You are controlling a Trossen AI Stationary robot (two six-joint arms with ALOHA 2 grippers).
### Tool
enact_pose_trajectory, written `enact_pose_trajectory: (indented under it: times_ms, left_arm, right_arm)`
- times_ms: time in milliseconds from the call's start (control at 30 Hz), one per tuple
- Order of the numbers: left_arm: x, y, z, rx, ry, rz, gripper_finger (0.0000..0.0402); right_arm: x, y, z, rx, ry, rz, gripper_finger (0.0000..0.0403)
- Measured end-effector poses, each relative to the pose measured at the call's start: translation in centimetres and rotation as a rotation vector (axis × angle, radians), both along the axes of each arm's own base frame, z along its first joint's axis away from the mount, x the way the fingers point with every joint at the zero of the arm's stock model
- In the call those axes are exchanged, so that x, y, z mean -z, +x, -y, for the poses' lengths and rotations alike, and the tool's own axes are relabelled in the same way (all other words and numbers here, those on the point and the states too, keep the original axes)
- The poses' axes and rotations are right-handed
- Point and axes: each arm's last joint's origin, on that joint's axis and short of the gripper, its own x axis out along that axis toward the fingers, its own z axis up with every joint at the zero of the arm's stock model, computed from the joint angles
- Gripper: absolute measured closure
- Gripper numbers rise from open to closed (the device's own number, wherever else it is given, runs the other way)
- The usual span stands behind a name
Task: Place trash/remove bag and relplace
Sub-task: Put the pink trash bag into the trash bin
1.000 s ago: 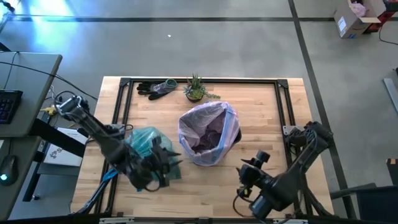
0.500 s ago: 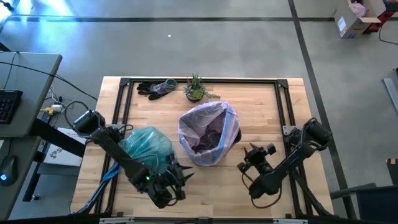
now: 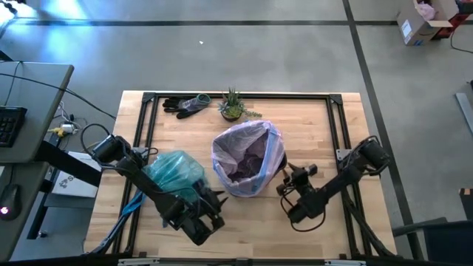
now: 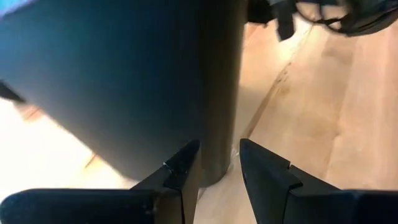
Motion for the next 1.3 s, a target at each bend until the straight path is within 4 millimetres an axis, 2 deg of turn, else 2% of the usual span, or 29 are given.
enact_pose_trajectory:
  times_ms: [267,567,767,933,1033,1133,1233,1300]
  left_arm:
    - [0.6,-0.9,-1.4,-0.133,-0.014,-0.028,0.0305]
    - [0.6,0.0,-3.8,-0.199,0.083,-0.065,0.0305]
    - [0.6,0.5,-5.0,-0.234,0.107,-0.089,0.0305]
    - [0.8,-0.2,-5.2,-0.242,0.118,-0.144,0.0305]
    - [0.9,-0.7,-5.0,-0.242,0.121,-0.163,0.0305]
    - [0.9,-1.1,-4.5,-0.225,0.124,-0.163,0.0305]
    - [0.8,-1.4,-4.0,-0.211,0.134,-0.146,0.0305]
    - [0.8,-1.5,-3.6,-0.204,0.135,-0.127,0.0305]
  right_arm:
    - [-0.3,0.8,-1.1,-0.085,0.0,0.07,0.0275]
    - [-0.7,3.8,-4.0,-0.297,0.048,0.044,0.0275]
    - [-2.0,5.8,-5.7,-0.47,0.086,0.07,0.0275]
    - [-3.5,5.6,-6.8,-0.587,0.15,0.078,0.0275]
    - [-5.5,5.1,-8.1,-0.685,0.187,0.079,0.0275]
    - [-8.7,4.7,-9.5,-0.767,0.187,0.104,0.0275]
    - [-13.5,4.3,-10.3,-0.786,0.139,0.128,0.0275]
    - [-17.0,4.3,-10.0,-0.754,0.118,0.137,0.0275]
